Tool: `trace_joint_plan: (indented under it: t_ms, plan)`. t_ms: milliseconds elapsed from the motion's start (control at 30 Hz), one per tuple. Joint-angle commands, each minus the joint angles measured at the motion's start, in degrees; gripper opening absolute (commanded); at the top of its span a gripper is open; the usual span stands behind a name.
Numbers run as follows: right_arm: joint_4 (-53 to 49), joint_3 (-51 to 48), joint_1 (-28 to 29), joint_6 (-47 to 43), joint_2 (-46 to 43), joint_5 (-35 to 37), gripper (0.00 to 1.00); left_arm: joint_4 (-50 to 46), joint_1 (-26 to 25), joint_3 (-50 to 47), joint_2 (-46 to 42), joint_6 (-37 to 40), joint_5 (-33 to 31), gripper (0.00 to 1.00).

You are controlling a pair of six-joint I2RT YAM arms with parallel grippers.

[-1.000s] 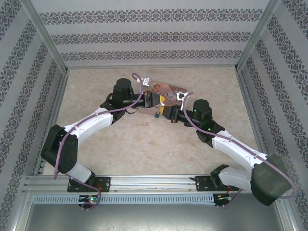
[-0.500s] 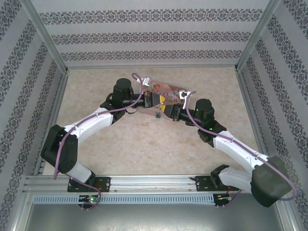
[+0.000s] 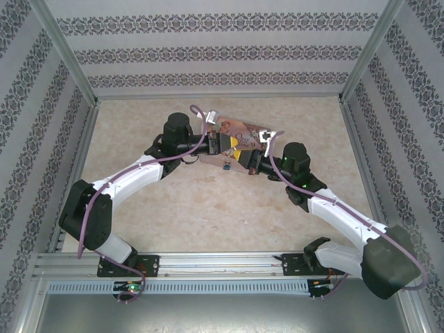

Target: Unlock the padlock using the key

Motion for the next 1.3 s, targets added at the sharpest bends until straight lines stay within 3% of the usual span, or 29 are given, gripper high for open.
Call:
trace_joint_plan:
  t_ms: [0,67,167,300,433,600,733,1033,1267]
  plan:
    - [0.0,-1.05,-0.77,-0.49,-1.56,-0.29,0.0,0.35,-0.25,1.13,-1.05,1.56,-1.64,0.0]
    - [-0.55,-1.05,-0.81,-0.87,-1.88,-0.29,0.0,0.64,-0.07,0.77,-1.5,1.55,-1.91,0.0]
    - [-1.53,-0.9,-0.9,-1.71,-2.14,-0.2,0.0,0.55,0.36,0.01,-2.52,1.94,-2.58,0.09]
    - [-4.13,-0.11,-0.99,-3.86,-1.82,-0.4,0.0,0.26,1.23,-1.39,-4.8,2.88,-4.27,0.32]
    - [-7.78,1.38,-0.99,-9.03,-1.14,-0.81,0.0,-3.4,2.24,-3.38,-8.55,6.96,-8.17,0.48]
    - [-13.92,4.19,-1.94,-17.17,1.26,-1.31,0.0,-11.51,2.65,-6.63,-14.85,16.8,-16.82,0.7]
    - [-15.37,5.99,-4.16,-20.55,5.31,-4.6,0.0,-12.63,2.66,-12.2,-20.27,23.47,-24.03,0.87]
    - [-14.19,12.78,-8.95,-17.86,18.89,-10.48,0.0,-7.42,2.66,-23.59,-24.89,25.7,-33.24,0.95]
    - [-12.06,17.66,-9.77,-12.02,29.44,-9.37,0.0,-3.21,2.65,-27.51,-21.03,23.98,-33.83,0.95]
